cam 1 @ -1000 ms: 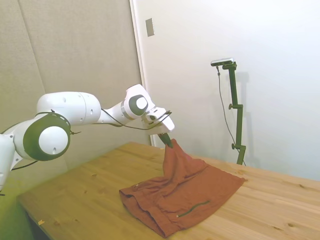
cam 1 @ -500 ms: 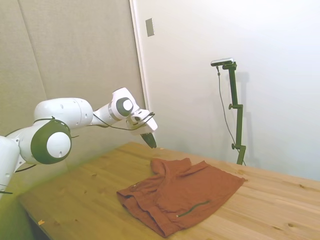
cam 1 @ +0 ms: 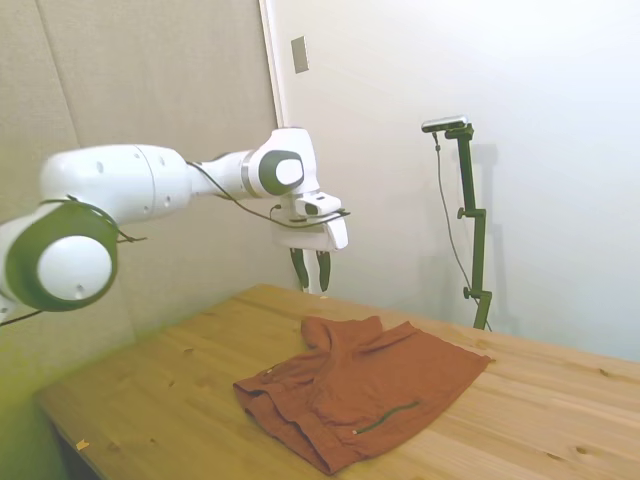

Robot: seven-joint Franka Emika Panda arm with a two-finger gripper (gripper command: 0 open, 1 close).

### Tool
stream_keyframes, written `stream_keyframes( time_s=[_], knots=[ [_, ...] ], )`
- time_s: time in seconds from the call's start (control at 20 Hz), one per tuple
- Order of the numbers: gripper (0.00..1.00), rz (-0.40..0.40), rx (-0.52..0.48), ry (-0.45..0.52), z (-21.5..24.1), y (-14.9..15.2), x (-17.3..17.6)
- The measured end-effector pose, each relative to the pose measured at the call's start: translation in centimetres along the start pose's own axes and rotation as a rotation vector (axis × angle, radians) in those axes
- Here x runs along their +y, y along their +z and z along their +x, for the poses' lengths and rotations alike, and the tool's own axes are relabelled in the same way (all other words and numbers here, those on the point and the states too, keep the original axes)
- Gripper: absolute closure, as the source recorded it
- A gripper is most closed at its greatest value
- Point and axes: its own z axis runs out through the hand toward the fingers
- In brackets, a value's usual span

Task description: Unfold the shorts

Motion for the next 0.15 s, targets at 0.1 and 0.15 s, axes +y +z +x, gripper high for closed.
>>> stream_keyframes(
  time_s=[0.1,0.15],
  knots=[
    [0.00,-0.016,0.001,-0.009,-1.2,-1.7,2.7],
    [0.00,-0.031,0.005,-0.018,-2.1,-2.1,3.7]
  ],
)
